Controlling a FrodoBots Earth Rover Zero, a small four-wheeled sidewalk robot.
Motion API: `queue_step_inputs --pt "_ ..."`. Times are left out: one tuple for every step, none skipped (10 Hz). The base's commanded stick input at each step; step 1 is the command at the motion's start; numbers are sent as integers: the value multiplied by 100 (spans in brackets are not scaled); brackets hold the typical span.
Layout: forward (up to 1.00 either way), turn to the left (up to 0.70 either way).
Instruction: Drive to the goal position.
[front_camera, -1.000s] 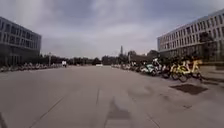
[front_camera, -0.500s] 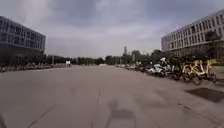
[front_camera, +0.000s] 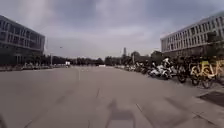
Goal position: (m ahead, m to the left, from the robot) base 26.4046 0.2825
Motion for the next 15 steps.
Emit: queue_step_inputs --pt "100 0" --pt "100 0" --pt "100 0" --pt "100 0" --pt "100 0" --pt "100 0" --pt "100 0" --pt "100 1" --pt "100 6" --pt "100 31" --pt "100 9" --pt "100 0" --pt "100 0" --pt "100 35" --pt "100 30"
